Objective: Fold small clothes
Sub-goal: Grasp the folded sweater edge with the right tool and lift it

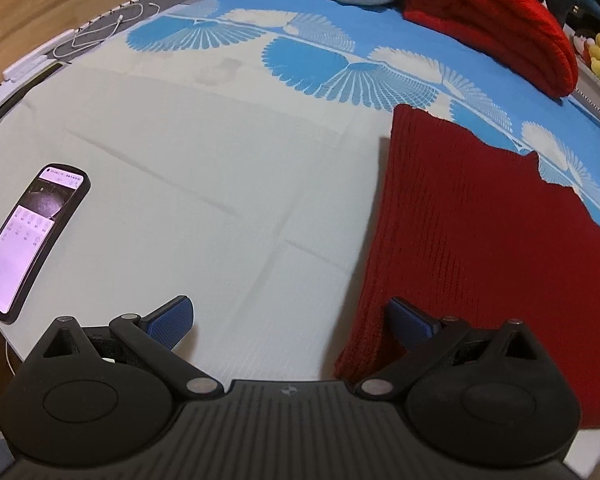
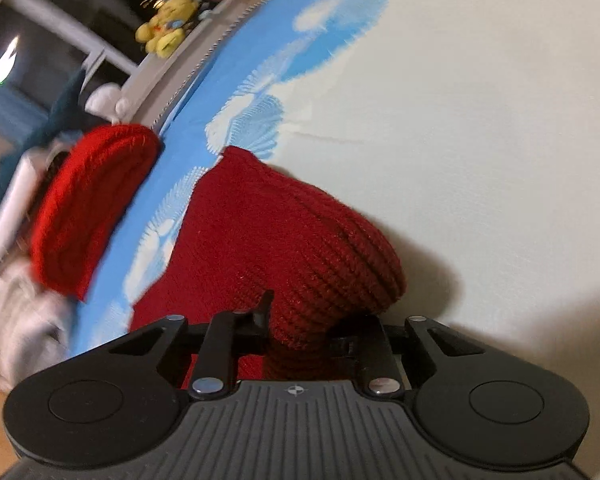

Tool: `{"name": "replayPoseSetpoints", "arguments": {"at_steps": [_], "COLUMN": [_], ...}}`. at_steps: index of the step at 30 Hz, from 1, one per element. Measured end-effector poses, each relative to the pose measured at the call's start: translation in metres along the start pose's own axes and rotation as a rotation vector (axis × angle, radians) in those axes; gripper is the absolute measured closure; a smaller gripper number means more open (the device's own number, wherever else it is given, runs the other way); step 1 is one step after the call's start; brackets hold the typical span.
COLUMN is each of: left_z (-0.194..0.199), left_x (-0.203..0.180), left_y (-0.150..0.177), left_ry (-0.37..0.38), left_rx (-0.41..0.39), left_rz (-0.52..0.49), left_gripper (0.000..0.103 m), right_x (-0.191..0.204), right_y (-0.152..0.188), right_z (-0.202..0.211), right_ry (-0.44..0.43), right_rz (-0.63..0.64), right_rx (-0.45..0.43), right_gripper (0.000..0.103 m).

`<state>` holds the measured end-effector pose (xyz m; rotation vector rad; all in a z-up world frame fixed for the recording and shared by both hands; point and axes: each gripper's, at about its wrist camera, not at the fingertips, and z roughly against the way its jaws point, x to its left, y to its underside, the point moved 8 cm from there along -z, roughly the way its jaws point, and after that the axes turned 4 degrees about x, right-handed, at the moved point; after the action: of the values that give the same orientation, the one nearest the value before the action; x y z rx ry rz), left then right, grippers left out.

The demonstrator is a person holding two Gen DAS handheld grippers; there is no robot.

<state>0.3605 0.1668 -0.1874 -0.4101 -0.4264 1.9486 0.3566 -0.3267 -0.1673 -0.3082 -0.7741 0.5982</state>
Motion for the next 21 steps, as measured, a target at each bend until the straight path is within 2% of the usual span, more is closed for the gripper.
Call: {"name": "replayPoseSetpoints", "arguments": {"at_steps": [2,5,9,12,14,16,20,21], "left_z": [0.003,0.008,0.012,0.014,0.014,0.014,0.015,0.015], "left_x": [0.003,0.015,0.041,0.061,0.071,0.077,0.087,0.089], "left_y": [-0.002,-0.007,-0.015,-0.018,-0.02,-0.02,-0.019,-0.018], "left_ry": [0.014,-0.013,-0.029,-0.038,-0.043,-0.053,-0.061,-0.061], "left_rx": [-0.004,-0.024,-0.028,-0.025,-0.023,-0.023,-0.021,-0.02], "left_rz": [0.019,0.062,0.154,0.217,0.236,0.241,0.244,0.245], "left_gripper": [0.0,0.0,0.0,0.0,0.0,0.0,0.0,0.0], "right_x": [0.028,0.084,0.179,0.24,0.264,0.269,0.243,0.235], "right_y": [0.0,0.006,0.048,0.116,0.177,0.236,0.328,0.339], "right_z": [0.008,0.028,0.054,0.065,0.064,0.056,0.037,0.033], "right_ry": [0.068,0.095,0.017,-0.074,-0.132,-0.19,-0.253,-0.237], "right_rz": [0.153,0.393,0.739,1.035,1.24,1.407,1.668,1.707], "right_rx": [-0.049,-0.16,-0.281,-0.336,-0.334,-0.285,-0.104,-0.107], "right_gripper": [0.084,0.084,0.085,0.088,0.088,0.087,0.087,0.087]}}
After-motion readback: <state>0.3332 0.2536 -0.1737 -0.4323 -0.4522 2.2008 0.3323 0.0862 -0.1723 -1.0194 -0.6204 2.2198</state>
